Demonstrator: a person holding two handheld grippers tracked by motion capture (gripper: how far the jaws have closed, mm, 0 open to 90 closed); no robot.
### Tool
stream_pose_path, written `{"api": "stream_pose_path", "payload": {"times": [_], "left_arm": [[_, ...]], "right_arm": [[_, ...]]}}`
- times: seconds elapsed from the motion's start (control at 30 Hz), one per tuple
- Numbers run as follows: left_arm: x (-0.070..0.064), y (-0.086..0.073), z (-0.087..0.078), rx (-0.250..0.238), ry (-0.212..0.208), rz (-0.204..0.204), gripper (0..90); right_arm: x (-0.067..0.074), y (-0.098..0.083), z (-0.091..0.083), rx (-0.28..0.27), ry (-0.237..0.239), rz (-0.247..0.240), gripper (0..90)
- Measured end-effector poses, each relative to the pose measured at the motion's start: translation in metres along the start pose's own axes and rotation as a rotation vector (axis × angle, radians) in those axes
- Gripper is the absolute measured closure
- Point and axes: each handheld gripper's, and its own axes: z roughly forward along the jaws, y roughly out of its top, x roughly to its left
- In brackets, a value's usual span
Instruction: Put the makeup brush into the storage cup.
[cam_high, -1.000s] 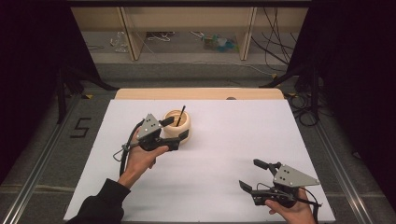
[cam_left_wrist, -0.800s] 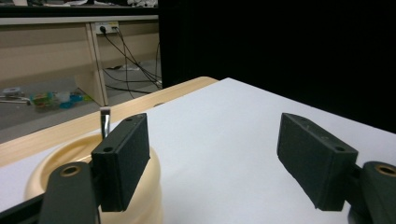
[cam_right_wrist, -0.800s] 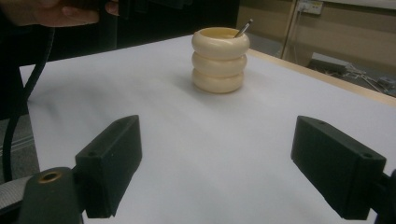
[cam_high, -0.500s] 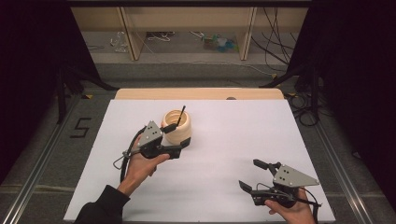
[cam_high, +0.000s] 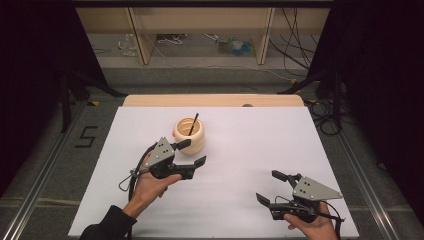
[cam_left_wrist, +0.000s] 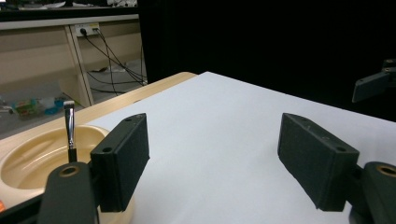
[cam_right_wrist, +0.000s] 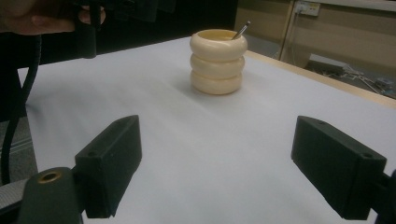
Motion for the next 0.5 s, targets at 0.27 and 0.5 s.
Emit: {"api": "stream_pose_path", "payload": {"times": [0.27,0.5], "left_arm": [[-0.004,-0.003,-0.015,-0.015,0.000,-0.006,23.1],[-0.007,-0.012,-0.019,0.006,-0.005,0.000,22.6]], "right_arm": [[0.000,0.000,0.001,-0.003,-0.002,-0.006,16.9],[0.001,0.000,0.000,-0.002,-0.005,0.002,16.3]]}}
